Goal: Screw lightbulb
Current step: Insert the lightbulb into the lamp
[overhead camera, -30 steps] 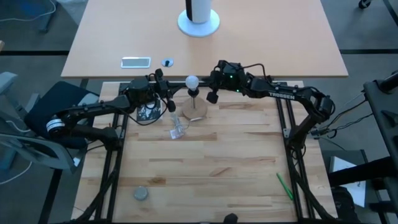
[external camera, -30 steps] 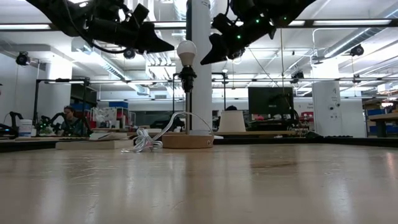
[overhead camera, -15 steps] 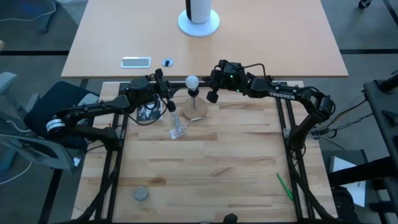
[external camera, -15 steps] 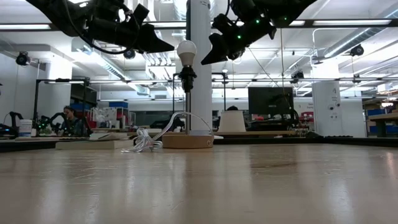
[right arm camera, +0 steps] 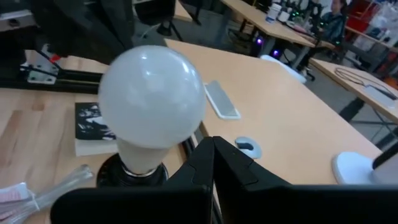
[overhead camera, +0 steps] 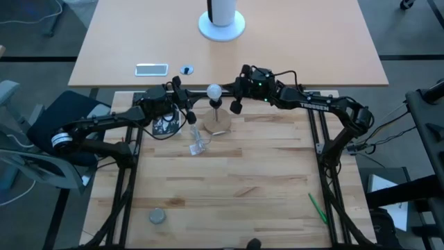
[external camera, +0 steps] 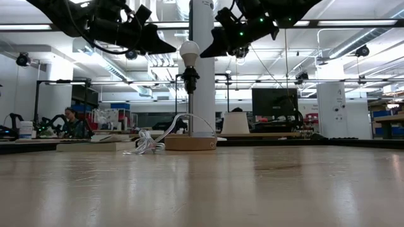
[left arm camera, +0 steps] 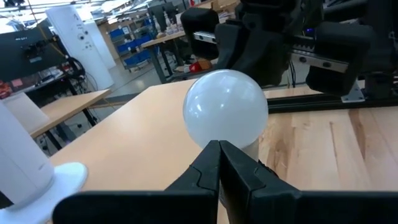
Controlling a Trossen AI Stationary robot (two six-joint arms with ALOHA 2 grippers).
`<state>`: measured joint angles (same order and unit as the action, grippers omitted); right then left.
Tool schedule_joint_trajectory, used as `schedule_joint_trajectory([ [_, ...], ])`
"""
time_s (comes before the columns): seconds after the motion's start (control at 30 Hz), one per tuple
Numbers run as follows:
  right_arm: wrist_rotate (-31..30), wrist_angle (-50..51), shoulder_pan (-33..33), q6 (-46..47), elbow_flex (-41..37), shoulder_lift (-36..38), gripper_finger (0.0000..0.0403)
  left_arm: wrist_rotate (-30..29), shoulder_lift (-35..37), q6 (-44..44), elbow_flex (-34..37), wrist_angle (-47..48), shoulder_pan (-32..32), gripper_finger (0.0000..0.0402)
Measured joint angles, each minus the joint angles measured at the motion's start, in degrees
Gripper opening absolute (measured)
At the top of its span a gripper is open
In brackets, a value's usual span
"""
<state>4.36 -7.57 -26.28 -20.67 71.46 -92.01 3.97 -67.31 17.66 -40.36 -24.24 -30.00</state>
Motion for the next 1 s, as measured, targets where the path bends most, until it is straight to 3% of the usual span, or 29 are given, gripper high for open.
schedule_joint_trajectory([
  [0.5,0.67,-0.48,0.31,0.21,-0.79,-0.07,0.0000,0.06,0.00,0.19,0.00,-0.32,0.00,0.0000],
  [0.67,0.70,-0.48,0.39,0.20,-0.79,-0.07,0.0000,4.13,0.00,0.36,0.00,-0.39,0.01,0.0000],
  [1.0,0.74,-0.57,0.52,0.24,-0.79,-0.07,0.0000,4.26,-0.11,0.57,0.00,-1.66,0.00,0.0000],
])
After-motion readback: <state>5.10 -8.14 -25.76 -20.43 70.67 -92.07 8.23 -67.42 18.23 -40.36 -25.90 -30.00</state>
